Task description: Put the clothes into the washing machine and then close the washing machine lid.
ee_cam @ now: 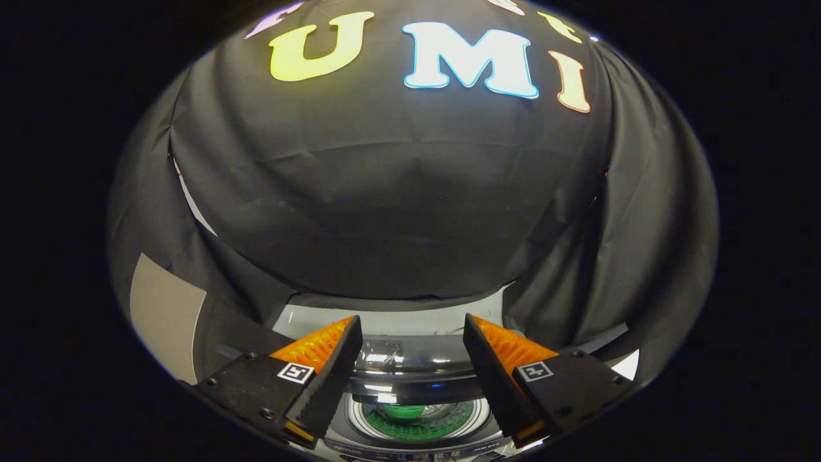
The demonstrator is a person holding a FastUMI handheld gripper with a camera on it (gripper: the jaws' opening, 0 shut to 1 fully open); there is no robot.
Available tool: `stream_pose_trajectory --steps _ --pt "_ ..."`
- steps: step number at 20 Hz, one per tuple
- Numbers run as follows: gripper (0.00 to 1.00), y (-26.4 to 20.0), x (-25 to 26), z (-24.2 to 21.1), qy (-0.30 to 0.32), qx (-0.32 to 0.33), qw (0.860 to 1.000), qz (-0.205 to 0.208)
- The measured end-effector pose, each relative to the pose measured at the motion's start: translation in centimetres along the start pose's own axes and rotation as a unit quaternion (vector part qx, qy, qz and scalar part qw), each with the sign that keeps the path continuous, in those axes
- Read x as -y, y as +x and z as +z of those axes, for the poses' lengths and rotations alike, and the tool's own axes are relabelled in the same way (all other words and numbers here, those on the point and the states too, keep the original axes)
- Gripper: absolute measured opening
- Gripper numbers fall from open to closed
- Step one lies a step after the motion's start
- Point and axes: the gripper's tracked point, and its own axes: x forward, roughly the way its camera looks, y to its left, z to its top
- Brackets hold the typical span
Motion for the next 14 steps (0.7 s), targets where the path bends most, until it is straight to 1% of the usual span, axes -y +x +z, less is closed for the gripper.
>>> stream_pose_trajectory --steps 6,10,14 --pt "0.99 -0.9 -0.1 -1.0 0.0 0.016 1.0 -0.002" --pt "0.99 -1.7 -0.1 -1.4 -0.003 0.053 0.999 0.004" --pt "0.99 -2.4 -0.1 -2.3 -0.003 0.059 0.998 0.002"
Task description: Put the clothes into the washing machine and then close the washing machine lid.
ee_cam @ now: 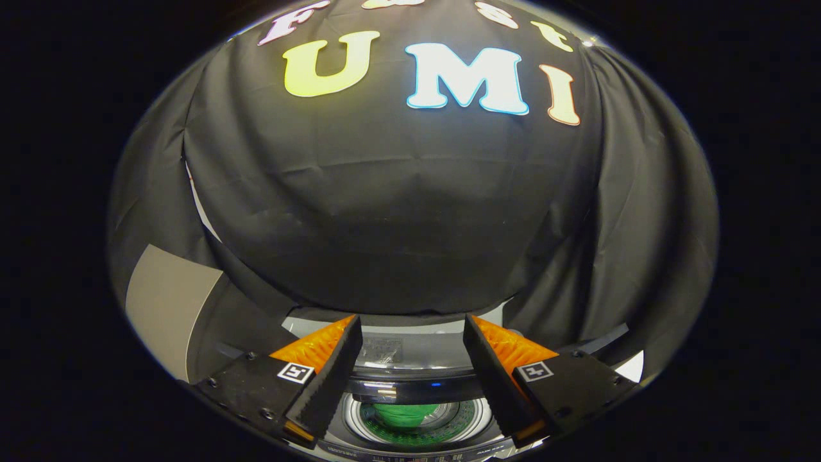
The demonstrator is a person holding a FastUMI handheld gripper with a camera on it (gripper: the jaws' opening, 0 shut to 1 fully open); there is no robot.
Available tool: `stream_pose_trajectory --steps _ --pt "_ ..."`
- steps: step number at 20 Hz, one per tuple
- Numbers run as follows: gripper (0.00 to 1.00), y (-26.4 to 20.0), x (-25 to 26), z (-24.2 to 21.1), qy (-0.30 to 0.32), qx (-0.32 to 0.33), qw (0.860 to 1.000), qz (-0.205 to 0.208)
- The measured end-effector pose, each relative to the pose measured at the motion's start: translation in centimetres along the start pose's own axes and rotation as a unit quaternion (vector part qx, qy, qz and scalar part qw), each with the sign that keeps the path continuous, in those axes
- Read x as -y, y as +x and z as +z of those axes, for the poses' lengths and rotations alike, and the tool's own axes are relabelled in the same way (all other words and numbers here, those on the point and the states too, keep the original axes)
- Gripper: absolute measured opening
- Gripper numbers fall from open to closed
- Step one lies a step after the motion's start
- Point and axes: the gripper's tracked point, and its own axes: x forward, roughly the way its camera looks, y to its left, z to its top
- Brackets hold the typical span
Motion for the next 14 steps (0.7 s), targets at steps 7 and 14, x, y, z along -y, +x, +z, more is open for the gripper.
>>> stream_pose_trajectory --steps 7,14 --pt "0.99 -2.0 -0.1 -1.6 -0.002 0.053 0.999 0.008" --pt "0.99 -4.3 -0.2 -5.5 0.003 0.109 0.994 0.011"
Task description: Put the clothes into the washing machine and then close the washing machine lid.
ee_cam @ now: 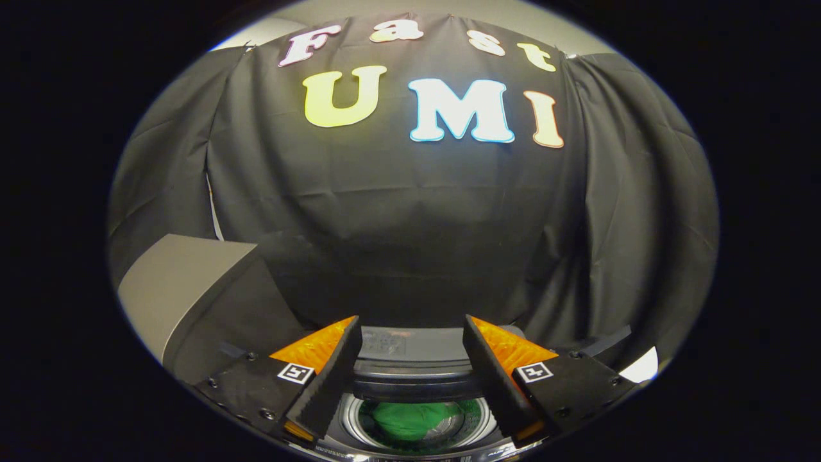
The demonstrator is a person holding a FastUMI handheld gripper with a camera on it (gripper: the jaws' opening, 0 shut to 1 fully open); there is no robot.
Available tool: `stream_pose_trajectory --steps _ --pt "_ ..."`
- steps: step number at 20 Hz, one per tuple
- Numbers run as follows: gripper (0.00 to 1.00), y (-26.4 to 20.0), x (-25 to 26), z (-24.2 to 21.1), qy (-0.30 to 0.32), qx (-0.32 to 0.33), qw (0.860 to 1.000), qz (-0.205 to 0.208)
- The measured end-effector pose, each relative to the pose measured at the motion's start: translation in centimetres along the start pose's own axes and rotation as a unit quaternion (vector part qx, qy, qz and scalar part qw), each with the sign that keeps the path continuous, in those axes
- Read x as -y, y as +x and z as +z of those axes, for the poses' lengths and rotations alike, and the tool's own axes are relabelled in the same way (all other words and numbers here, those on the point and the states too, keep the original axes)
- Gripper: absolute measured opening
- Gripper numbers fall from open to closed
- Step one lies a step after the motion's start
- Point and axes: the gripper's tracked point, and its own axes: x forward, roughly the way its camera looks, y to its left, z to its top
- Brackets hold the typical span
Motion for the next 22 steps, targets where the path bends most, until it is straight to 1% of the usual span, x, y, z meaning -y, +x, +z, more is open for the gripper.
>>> stream_pose_trajectory --steps 2,4,5,9,11,14,15,19,22 --pt "0.98 -1.2 -0.2 -1.9 0.0 0.004 1.0 0.013" --pt "0.98 -2.4 -0.5 -5.4 0.0 -0.004 1.0 0.02" --pt "0.98 -3.2 -0.4 -7.1 -0.002 -0.001 1.0 0.017" --pt "0.98 -7.2 -1.0 -12.8 -0.035 0.035 0.999 0.008" --pt "0.99 -9.9 -1.8 -14.5 -0.045 0.06 0.997 0.012" --pt "0.99 -14.4 -3.0 -17.1 -0.059 0.088 0.994 0.023" --pt "0.99 -16.2 -3.6 -18.0 -0.064 0.091 0.993 0.032" --pt "1.0 -25.9 -5.2 -20.1 -0.077 0.14 0.985 0.06" --pt "1.0 -33.0 -5.1 -19.9 -0.052 0.182 0.98 0.059"
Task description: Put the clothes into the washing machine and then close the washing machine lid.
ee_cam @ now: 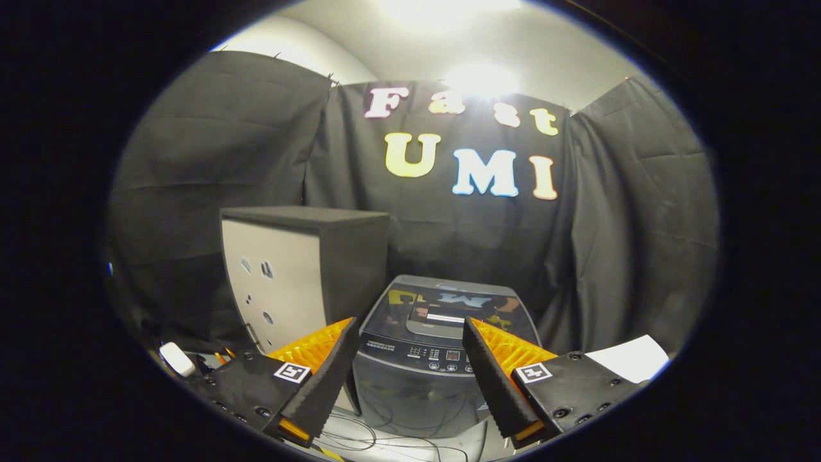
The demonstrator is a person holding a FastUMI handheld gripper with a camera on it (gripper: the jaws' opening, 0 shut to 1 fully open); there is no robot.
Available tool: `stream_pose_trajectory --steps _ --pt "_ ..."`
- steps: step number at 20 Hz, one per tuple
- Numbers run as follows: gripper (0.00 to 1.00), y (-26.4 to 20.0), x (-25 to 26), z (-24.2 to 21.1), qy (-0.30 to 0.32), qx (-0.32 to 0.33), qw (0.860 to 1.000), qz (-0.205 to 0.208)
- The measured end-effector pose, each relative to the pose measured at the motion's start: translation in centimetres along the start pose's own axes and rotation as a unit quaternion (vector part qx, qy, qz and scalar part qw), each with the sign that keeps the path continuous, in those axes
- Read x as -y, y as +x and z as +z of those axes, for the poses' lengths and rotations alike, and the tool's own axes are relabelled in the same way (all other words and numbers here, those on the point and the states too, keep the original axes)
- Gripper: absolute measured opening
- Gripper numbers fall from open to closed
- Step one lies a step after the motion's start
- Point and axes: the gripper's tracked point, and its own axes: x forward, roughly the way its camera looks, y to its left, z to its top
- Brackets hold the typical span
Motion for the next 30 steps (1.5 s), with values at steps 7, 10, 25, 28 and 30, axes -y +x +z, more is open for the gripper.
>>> stream_pose_trajectory --steps 7,10,25,28,30 --pt "1.0 -10.2 -2.1 4.2 -0.012 0.063 0.998 -0.009" --pt "1.0 -12.1 -2.2 3.0 -0.013 0.065 0.997 -0.029" --pt "1.0 -13.0 -1.6 5.0 -0.011 0.078 0.996 -0.043" --pt "1.0 -12.9 -1.2 4.9 -0.008 0.075 0.996 -0.047" --pt "1.0 -12.7 -1.0 4.7 -0.004 0.071 0.996 -0.049"
